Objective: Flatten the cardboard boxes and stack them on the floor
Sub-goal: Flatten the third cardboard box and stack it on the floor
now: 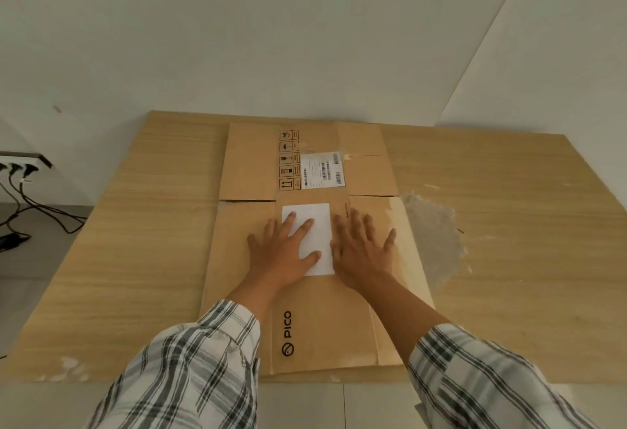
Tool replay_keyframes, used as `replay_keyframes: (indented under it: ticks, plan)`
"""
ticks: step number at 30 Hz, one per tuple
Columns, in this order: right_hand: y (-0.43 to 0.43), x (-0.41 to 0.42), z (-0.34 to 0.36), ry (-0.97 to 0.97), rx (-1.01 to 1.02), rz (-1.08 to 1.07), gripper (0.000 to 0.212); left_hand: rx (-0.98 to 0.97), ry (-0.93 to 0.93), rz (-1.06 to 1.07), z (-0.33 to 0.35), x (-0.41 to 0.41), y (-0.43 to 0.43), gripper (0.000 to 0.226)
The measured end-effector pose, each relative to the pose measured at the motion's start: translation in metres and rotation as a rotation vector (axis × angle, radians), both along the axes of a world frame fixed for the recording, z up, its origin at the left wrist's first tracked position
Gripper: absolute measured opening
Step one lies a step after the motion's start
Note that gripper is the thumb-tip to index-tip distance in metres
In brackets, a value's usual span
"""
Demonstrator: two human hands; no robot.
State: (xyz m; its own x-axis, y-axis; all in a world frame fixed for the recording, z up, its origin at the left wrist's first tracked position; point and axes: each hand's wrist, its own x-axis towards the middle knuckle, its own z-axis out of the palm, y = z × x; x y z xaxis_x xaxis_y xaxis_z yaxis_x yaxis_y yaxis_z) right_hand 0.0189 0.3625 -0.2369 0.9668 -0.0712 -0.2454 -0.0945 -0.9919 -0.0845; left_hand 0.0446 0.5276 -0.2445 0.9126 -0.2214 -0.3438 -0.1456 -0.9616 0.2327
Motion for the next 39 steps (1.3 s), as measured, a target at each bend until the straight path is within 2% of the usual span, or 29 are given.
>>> replay_keyframes:
  ticks: [7, 15, 19, 21, 28, 34, 39]
  plan:
    - [0.007, 0.059, -0.008, 0.048, 0.103, -0.057, 0.057, 0.018, 0.011, 0.017, -0.004, 0.052, -0.001, 0.076]
    - [0.007, 0.064, -0.023, 0.028, 0.124, -0.083, 0.057, 0.024, -0.041, 0.021, -0.015, 0.056, -0.002, 0.075]
    - [0.003, 0.065, -0.021, 0.046, 0.172, -0.067, 0.058, 0.052, -0.009, 0.063, -0.012, 0.051, -0.007, 0.072]
    - [-0.001, 0.058, -0.019, 0.014, 0.185, -0.047, 0.060, 0.034, -0.009, 0.120, -0.009, 0.044, -0.010, 0.071]
    - [-0.013, -0.028, -0.031, -0.074, 0.185, -0.067, 0.062, -0.093, -0.193, 0.270, -0.024, -0.024, 0.025, 0.074]
    - [-0.018, -0.094, -0.032, -0.071, 0.178, -0.120, 0.062, -0.051, -0.148, 0.370, -0.027, -0.082, 0.048, 0.076]
    - [-0.025, -0.090, -0.022, -0.020, 0.172, -0.156, 0.064, -0.021, -0.085, 0.465, -0.018, -0.083, 0.044, 0.080]
